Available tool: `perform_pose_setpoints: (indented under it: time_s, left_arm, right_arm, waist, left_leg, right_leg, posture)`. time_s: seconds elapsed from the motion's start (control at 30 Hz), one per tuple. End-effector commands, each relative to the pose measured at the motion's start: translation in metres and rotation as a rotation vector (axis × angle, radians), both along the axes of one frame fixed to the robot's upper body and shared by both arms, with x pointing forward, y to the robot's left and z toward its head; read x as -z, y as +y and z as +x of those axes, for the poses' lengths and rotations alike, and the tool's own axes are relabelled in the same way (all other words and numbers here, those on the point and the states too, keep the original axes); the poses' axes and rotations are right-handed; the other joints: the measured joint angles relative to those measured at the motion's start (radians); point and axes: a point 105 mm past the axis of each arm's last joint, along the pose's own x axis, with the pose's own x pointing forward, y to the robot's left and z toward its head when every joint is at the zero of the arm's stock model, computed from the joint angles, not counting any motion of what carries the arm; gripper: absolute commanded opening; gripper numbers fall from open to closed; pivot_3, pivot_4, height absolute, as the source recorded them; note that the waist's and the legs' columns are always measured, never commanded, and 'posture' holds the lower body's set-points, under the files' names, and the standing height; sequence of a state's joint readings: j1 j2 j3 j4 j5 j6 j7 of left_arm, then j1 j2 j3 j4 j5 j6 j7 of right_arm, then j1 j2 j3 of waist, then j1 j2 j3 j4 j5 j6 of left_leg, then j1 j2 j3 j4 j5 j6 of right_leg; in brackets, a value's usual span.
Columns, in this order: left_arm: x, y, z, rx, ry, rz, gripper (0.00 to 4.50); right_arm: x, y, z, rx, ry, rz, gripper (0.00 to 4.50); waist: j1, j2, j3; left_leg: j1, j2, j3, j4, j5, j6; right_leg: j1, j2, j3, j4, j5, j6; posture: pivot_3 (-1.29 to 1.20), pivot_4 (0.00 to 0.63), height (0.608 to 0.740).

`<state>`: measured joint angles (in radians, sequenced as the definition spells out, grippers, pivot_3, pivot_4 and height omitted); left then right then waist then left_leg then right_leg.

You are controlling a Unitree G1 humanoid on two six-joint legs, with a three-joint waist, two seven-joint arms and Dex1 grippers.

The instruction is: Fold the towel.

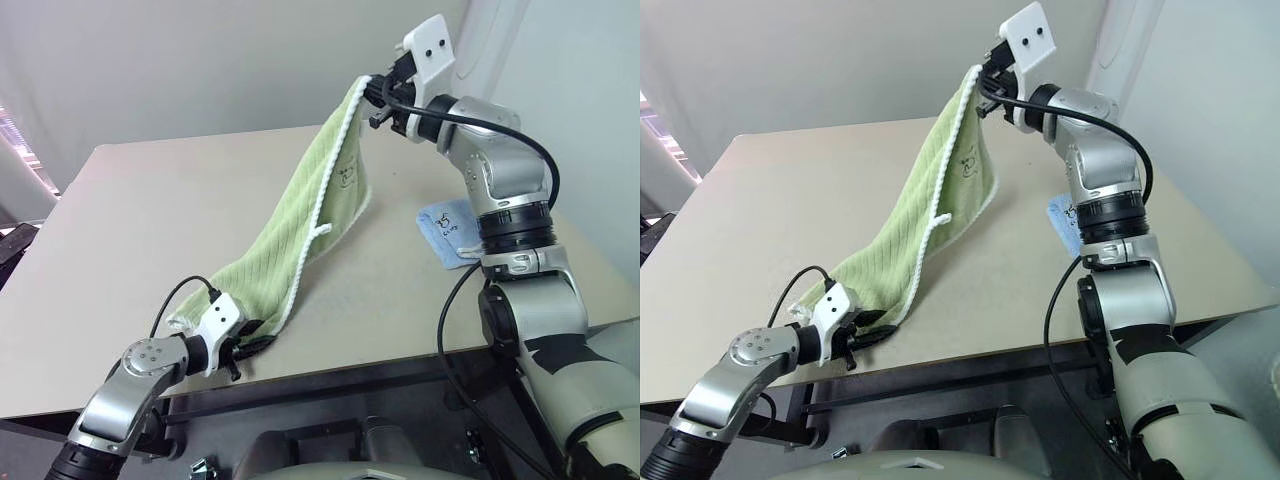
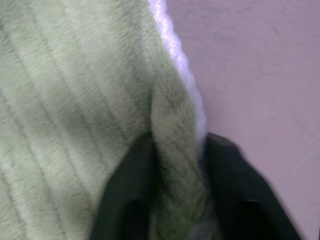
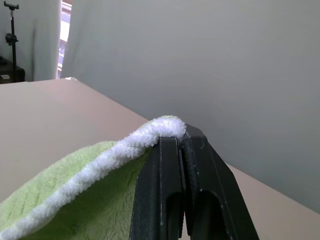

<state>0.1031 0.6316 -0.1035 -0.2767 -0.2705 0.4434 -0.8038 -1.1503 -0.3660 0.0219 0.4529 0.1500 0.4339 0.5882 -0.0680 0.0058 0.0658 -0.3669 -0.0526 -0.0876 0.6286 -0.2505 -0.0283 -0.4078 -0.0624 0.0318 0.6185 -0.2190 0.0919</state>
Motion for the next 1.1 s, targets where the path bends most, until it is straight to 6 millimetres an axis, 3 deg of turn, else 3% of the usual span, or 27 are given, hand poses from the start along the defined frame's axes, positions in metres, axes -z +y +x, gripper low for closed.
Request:
perform_pose_setpoints:
  time_s: [0.03,0.13,0.3,0.47,0.63,0.87,1.0,1.1]
  left_arm:
    - [0.015,0.005,-0.011,0.015,0.077,0.009,0.09]
    - [0.01,0.013,-0.009,0.001,0.07,-0.025,0.03]
    - [-0.025,0.039,-0.007,-0.019,0.025,-0.136,0.03]
    - [-0.075,0.088,0.007,-0.159,-0.069,-0.2,0.03]
    - [-0.116,0.116,0.026,-0.272,-0.171,-0.245,0.03]
    - [-0.157,0.166,0.08,-0.516,-0.345,-0.262,0.03]
    - [-0.179,0.169,0.129,-0.561,-0.414,-0.349,0.03]
    - [-0.186,0.166,0.165,-0.62,-0.46,-0.291,0.03]
  right_arm:
    - [-0.029,-0.003,-0.005,0.007,-0.084,0.034,0.0]
    - [-0.024,-0.006,-0.002,0.022,-0.071,0.027,0.0]
    - [-0.013,-0.016,0.004,0.062,-0.045,0.022,0.0]
    - [0.004,-0.038,0.014,0.141,0.001,-0.003,0.0]
    - [0.015,-0.066,0.018,0.223,0.027,-0.026,0.0]
    - [0.028,-0.105,0.018,0.326,0.058,-0.086,0.0]
    - [0.034,-0.119,0.021,0.375,0.075,-0.115,0.0]
    - [0.04,-0.119,0.029,0.413,0.072,-0.138,0.0]
  waist:
    - [0.0,0.0,0.0]
    - [-0.001,0.0,0.0]
    - [-0.002,0.0,0.0]
    - [0.0,0.0,0.001]
    - [-0.001,0.0,0.001]
    - [-0.001,0.0,0.001]
    - [0.003,-0.001,0.001]
    - [0.004,-0.002,0.0]
  left_leg:
    - [0.0,0.0,0.0,0.0,0.0,0.0]
    - [0.0,0.0,0.0,0.0,0.0,0.0]
    - [-0.002,0.001,0.0,-0.001,0.0,0.0]
    - [-0.003,0.002,0.0,0.001,0.0,0.0]
    - [-0.004,0.001,0.0,0.001,0.0,0.0]
    - [-0.004,-0.001,-0.001,0.001,0.0,0.0]
    - [-0.002,-0.001,0.0,0.002,0.0,0.0]
    - [-0.002,-0.002,-0.001,0.003,0.0,0.0]
  right_leg:
    - [0.0,0.0,0.0,0.0,0.0,0.0]
    - [0.0,0.0,0.0,0.0,0.0,0.0]
    - [-0.002,0.001,0.0,0.0,0.0,-0.001]
    - [-0.003,0.0,0.0,0.0,-0.001,0.001]
    - [-0.003,-0.001,-0.001,-0.001,-0.001,0.001]
    - [-0.003,0.001,-0.001,0.0,0.0,0.0]
    - [-0.001,0.001,-0.001,0.0,0.001,0.0]
    - [0.001,0.001,-0.002,0.0,0.001,0.003]
  posture:
    - [0.0,0.0,0.74]
    - [0.0,0.0,0.74]
    - [0.0,0.0,0.74]
    - [0.0,0.0,0.74]
    - [0.0,0.0,0.74]
    - [0.0,0.0,0.74]
    - [0.0,0.0,0.74]
    - [0.0,0.0,0.74]
